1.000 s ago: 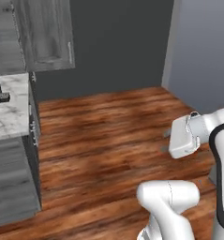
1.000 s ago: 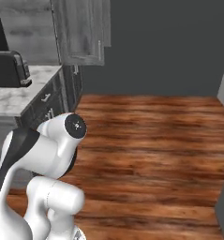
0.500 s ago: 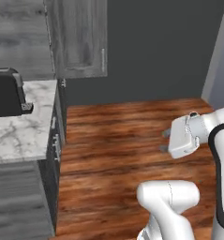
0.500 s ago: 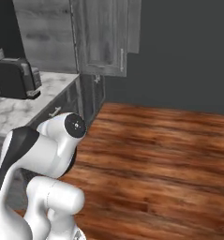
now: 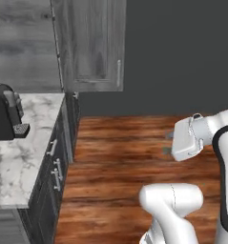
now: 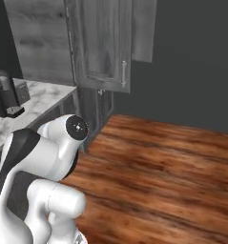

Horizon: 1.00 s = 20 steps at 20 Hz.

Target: Collect the paprika, mayonnaise, and shaker from the cabinet and place them next to the stove.

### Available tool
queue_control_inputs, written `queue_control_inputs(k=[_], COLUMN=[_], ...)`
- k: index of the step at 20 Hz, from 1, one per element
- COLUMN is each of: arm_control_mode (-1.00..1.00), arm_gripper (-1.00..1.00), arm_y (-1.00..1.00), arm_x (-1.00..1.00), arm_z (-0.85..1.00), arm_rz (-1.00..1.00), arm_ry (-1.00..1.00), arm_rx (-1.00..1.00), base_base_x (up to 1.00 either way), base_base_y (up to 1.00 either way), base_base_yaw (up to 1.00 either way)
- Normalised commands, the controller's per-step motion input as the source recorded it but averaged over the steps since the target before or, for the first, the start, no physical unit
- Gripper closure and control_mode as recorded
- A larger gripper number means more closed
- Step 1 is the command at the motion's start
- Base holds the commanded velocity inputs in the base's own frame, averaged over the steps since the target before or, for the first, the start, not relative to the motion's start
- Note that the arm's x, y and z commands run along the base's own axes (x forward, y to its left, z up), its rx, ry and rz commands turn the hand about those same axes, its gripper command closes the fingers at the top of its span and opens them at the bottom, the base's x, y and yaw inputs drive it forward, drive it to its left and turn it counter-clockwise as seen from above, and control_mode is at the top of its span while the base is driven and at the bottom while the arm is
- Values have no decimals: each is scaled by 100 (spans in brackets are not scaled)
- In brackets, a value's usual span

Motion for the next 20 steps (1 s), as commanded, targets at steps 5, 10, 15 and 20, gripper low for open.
queue_control_inputs(k=[5, 10, 15, 20], arm_control_mode=[100, 100, 100, 100], arm_gripper=[-100, -100, -100, -100], arm_y=[0, 0, 0, 0], arm_x=[0, 0, 0, 0], arm_z=[0, 0, 0, 0], arm_rz=[0, 0, 0, 0], arm_ry=[0, 0, 0, 0], arm_rx=[0, 0, 0, 0], base_base_x=[100, 100, 98, 97], base_base_y=[-59, -70, -77, -77], base_base_yaw=[25, 24, 22, 22])
